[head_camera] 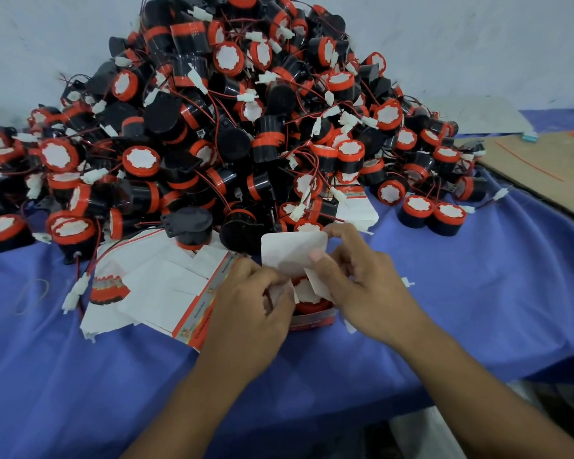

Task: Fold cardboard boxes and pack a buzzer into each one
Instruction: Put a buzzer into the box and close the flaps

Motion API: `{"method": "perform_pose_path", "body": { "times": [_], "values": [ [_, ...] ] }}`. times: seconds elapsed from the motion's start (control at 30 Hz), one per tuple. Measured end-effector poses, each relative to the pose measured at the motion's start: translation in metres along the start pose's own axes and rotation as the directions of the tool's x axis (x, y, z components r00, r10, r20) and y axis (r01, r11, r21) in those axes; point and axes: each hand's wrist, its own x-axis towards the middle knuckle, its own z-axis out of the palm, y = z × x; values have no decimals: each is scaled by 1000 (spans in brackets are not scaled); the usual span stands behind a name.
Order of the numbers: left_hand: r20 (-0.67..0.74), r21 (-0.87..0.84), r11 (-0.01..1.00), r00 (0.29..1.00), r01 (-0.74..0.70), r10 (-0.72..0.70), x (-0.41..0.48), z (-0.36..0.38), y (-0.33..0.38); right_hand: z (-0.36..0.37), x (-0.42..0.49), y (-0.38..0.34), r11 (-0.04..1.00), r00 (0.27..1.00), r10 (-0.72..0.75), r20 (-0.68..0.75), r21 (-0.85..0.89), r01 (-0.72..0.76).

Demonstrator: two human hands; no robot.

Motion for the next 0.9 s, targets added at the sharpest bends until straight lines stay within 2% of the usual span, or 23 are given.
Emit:
{"method": "perform_pose_path", "body": {
  "times": [0.1,0.17,0.27,0.33,0.4,0.53,0.67,0.9],
  "values": [
    [-50,-126,988,994,86,-93,2,2,-1,-2,0,-1,999,1000,-12,13,37,12],
    [-44,-180,980,994,88,-97,3,2,-1,-3,0,3,999,999,-27,18,37,26],
    [-51,-88,996,998,17,-21,2,0,-3,-1,1,10,999,997,-37,66,-18,38],
    [-56,-19,1000,998,7,-9,1,-3,-5,0,1,14,994,994,-11,108,-106,22],
    [-52,19,1000,999,-6,7,2,-7,-7,1,0,14,993,992,-2,128,-120,18],
    [-34,106,989,993,-107,111,3,-16,-5,2,0,13,998,981,-22,195,-57,33],
    [44,185,963,980,-196,192,3,-19,-7,-5,3,8,992,977,43,208,103,-66],
    [189,128,970,965,-206,181,-2,-27,-10,-21,3,12,986,936,-31,350,163,-28]
  ]
}}
